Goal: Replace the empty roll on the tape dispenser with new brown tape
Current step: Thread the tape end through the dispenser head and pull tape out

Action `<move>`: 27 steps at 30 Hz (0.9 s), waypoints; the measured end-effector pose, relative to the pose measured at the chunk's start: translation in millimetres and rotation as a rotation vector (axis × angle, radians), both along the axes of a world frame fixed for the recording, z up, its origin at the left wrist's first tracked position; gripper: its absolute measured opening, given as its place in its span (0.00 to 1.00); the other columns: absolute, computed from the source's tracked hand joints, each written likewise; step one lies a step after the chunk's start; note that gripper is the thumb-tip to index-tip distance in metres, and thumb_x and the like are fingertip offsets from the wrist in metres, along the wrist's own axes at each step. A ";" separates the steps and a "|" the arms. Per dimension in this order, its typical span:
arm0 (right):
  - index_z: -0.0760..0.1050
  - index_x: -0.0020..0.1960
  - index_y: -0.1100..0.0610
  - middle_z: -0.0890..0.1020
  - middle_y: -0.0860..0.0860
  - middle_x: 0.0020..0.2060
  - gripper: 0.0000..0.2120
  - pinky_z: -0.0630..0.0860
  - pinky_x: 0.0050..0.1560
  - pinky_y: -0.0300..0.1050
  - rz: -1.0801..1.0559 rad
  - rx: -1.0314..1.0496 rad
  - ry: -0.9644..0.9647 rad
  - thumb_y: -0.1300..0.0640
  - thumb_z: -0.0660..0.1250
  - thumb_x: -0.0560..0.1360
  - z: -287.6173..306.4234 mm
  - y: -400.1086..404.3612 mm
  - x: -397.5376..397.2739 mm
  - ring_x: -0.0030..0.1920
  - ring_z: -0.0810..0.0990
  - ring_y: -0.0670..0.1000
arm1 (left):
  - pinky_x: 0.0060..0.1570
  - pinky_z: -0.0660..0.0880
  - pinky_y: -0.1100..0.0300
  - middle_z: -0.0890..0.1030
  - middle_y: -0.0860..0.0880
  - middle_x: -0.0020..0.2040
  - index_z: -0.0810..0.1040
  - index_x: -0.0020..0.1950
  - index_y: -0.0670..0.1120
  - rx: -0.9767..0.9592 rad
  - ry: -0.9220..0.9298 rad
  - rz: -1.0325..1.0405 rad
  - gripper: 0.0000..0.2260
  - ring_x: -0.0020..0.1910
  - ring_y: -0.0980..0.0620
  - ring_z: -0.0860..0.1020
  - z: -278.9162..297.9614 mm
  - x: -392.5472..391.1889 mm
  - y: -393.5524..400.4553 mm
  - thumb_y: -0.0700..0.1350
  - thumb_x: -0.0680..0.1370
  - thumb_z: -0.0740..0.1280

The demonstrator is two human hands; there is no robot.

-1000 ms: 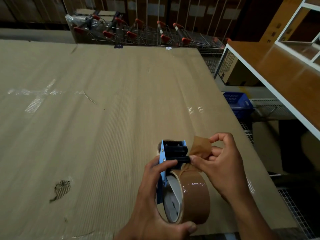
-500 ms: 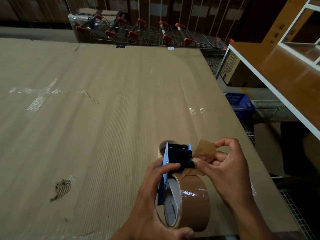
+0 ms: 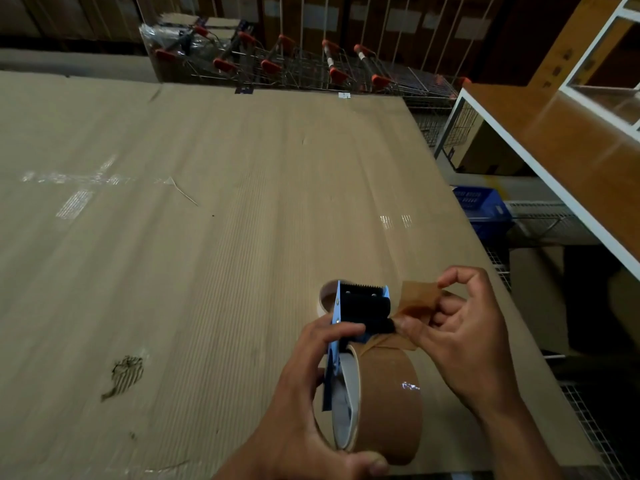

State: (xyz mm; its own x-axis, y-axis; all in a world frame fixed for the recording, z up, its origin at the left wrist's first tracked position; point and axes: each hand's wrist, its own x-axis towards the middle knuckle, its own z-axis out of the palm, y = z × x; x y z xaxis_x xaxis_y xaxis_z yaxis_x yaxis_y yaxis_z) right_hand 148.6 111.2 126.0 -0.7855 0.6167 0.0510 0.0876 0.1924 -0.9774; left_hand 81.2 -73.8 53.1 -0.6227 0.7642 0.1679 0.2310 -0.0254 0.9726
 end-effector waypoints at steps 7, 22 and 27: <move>0.66 0.49 0.51 0.87 0.54 0.38 0.26 0.81 0.36 0.40 0.005 -0.074 -0.029 0.73 0.74 0.64 -1.7 1.4 -2.6 0.39 0.87 0.52 | 0.64 0.77 0.37 0.67 0.49 0.74 0.70 0.71 0.52 0.003 -0.043 -0.069 0.44 0.73 0.43 0.71 5.1 -6.1 -1.3 0.65 0.60 0.80; 0.66 0.49 0.54 0.86 0.57 0.36 0.23 0.80 0.38 0.43 0.050 -0.362 -0.109 0.79 0.67 0.67 -11.0 9.3 -2.9 0.36 0.84 0.51 | 0.61 0.81 0.54 0.69 0.54 0.73 0.73 0.70 0.53 -0.073 0.025 -0.122 0.41 0.71 0.51 0.73 7.8 -14.6 3.1 0.58 0.59 0.79; 0.66 0.51 0.54 0.86 0.58 0.41 0.23 0.82 0.39 0.43 0.005 -0.191 -0.105 0.75 0.70 0.67 -12.4 2.0 -4.8 0.40 0.86 0.53 | 0.55 0.83 0.44 0.77 0.47 0.66 0.74 0.68 0.50 -0.004 -0.094 -0.012 0.41 0.65 0.43 0.79 9.1 -6.5 6.0 0.68 0.60 0.77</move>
State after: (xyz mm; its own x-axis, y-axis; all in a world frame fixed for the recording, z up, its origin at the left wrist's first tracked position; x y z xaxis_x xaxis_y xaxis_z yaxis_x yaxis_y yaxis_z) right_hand 143.8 113.2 113.6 -0.7831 0.6037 -0.1493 0.1907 0.0047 -0.9816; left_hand 74.7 -67.8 62.2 -0.6266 0.7721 0.1062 0.1381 -0.0241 0.9901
